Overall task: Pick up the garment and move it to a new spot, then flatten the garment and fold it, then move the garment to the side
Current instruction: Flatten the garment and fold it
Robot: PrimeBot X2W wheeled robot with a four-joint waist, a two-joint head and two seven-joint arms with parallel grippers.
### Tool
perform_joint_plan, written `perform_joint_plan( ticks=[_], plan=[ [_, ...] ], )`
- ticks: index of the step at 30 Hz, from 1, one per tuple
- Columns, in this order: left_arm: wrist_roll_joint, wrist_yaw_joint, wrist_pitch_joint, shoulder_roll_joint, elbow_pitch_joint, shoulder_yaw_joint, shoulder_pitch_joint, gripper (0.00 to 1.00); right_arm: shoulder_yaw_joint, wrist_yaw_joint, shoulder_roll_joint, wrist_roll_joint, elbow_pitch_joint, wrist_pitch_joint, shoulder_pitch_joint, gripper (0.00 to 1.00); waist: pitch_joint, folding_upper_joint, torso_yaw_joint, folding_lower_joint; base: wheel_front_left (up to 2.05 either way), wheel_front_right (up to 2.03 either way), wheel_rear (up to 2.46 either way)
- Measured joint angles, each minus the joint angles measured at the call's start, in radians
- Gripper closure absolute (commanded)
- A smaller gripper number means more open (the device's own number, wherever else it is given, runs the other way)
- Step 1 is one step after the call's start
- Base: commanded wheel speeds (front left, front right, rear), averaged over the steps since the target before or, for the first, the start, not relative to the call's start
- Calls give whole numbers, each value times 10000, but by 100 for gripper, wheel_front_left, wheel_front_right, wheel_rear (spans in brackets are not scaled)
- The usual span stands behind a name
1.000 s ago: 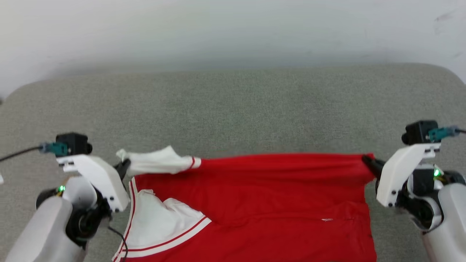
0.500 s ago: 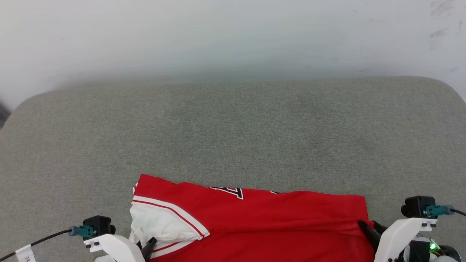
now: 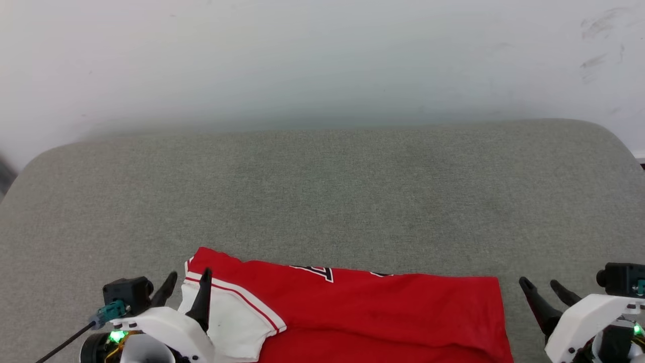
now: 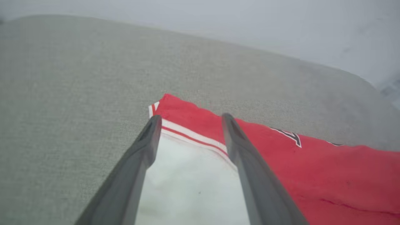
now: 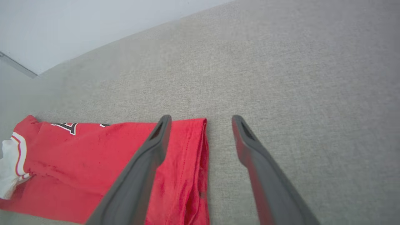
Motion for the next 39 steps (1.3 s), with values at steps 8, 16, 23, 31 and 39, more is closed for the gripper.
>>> perform_joint_plan(
  ticks=[8, 16, 23, 31, 39],
  plan=[
    [953, 587, -1287, 17, -1582, -10, -10, 0, -408, 0, -405, -550, 207, 2688, -214, 0, -10, 0, 178, 0, 0, 0, 0],
    [1655, 895, -1785, -125, -2548, -196, -131, 0, -174, 0, -232, -585, 823, 3691, -854, 0, 466, 0, 712, 1, 0, 0, 0],
    [1941, 894, -1929, -345, -2855, -334, -512, 0, 146, 0, -104, -405, 1789, 4385, -1412, 0, 1087, 0, 1265, 2, 0, 0, 0],
    [2052, 892, -2015, -380, -2838, -347, -569, 0, 332, -17, -165, -140, 2207, 4566, -1698, 100, 1151, 0, 1520, 2, 0, 0, 0],
    [2038, 980, -1942, -205, -2742, -353, -190, 0, 520, 0, -209, -69, 2050, 4353, -1657, 100, 492, 0, 1301, 2, 0, 0, 0]
  ],
)
